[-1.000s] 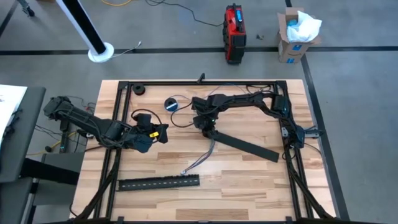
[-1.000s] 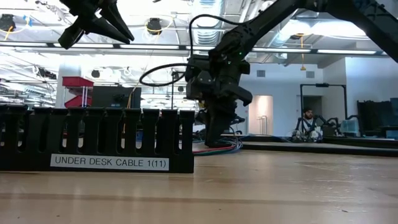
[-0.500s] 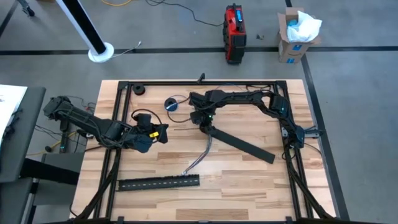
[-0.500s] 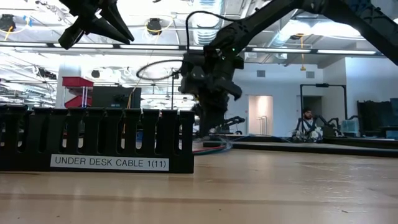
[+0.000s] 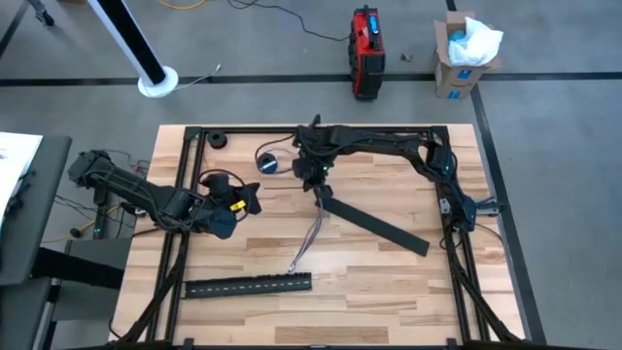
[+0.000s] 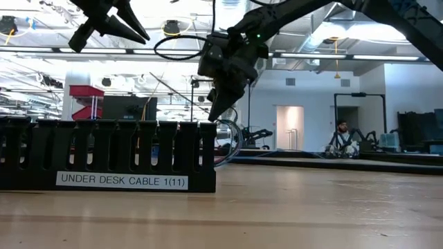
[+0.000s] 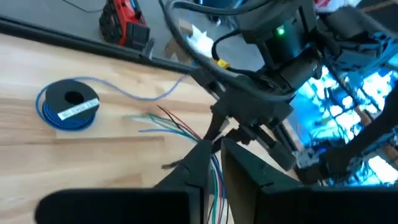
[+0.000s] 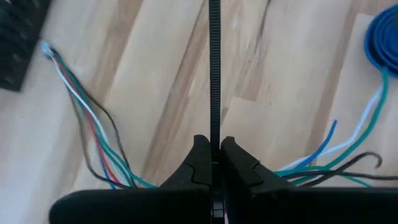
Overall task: Ziptie cables
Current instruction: Wrap the cable wires with the black zip tie
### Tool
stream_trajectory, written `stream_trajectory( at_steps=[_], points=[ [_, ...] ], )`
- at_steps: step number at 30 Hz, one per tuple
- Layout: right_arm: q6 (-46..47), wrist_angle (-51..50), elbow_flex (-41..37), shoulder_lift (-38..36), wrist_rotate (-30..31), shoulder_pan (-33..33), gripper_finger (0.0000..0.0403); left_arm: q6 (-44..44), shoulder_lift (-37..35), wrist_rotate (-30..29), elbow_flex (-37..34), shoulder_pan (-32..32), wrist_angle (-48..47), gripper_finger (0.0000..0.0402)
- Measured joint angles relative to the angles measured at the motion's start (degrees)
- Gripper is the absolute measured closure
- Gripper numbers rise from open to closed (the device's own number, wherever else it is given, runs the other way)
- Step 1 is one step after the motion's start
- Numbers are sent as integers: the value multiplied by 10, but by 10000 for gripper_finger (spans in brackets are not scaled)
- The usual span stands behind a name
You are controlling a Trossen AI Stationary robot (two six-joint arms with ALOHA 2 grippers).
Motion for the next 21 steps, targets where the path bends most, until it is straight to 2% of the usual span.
stream_trajectory(
  at_steps=[3, 8, 14, 21],
  points=[
    [20, 5, 1, -6, -30, -12, 399, -8, 0, -10, 0, 0, 0, 368],
    [28, 8, 1, -6, -33, -19, 399, -5, 23, 34, -3, 0, 4, 368],
    [32, 22, 5, -6, -47, -18, 399, -114, 100, -25, -9, -4, 15, 368],
    [43, 21, 60, -6, -63, -34, 399, -355, 183, -148, -10, -15, 27, 368]
  ],
)
